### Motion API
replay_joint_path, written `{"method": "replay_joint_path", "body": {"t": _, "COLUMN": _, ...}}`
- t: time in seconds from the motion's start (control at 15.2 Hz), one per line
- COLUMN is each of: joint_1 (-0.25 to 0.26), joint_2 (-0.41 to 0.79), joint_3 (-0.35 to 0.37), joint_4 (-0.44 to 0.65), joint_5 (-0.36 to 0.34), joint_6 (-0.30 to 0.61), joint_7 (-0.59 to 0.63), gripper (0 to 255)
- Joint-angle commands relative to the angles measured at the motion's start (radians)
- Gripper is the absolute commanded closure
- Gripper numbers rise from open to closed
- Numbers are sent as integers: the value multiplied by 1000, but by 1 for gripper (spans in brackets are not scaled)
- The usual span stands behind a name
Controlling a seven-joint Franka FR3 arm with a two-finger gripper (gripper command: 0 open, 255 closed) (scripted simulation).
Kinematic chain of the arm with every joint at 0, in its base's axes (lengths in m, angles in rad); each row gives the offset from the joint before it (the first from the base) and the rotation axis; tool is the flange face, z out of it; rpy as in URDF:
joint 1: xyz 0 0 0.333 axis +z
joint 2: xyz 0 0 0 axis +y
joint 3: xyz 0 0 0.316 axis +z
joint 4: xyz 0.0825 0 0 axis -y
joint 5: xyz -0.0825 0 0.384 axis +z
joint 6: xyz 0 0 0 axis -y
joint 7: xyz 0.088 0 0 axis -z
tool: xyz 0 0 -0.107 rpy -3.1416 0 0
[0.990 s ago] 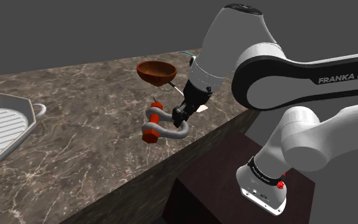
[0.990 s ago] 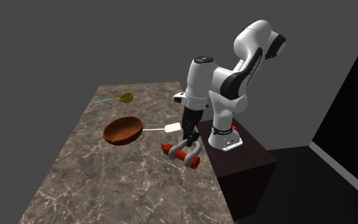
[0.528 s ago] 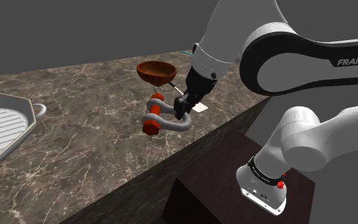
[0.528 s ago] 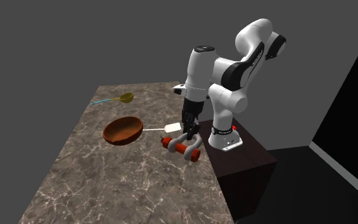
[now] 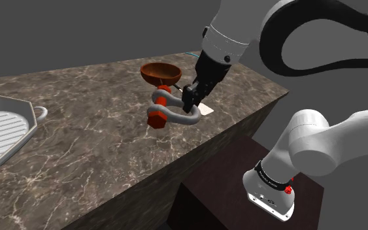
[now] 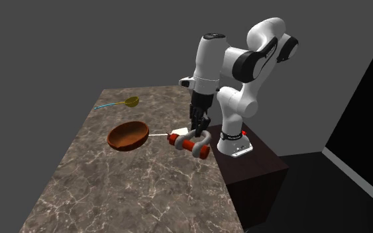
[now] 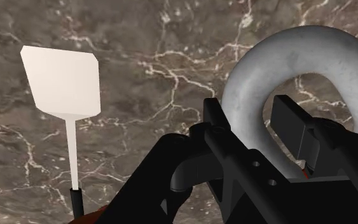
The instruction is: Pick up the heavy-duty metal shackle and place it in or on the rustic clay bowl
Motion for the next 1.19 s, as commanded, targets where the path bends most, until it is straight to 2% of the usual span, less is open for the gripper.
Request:
{"method": "replay_joint_path", "body": {"t": 0.0, "joint_1": -2, "joint_2": 0, "joint_3": -4, "joint_4": 27, "joint_5": -4, "joint_6": -27, "joint_7": 1, "gripper": 255}}
{"method": "replay_joint_path", "body": {"t": 0.73, "joint_1": -15, "joint_2": 12, "joint_3": -28, "joint_4": 180, "joint_5": -27, "joint_6": -168, "joint_7": 4, "gripper": 255}}
{"method": "replay_joint_path", "body": {"t": 1.12, "joint_1": -75, "joint_2": 140, "joint_3": -112, "joint_4": 251, "joint_5": -85, "joint_6": -122, "joint_7": -107, "gripper": 255}}
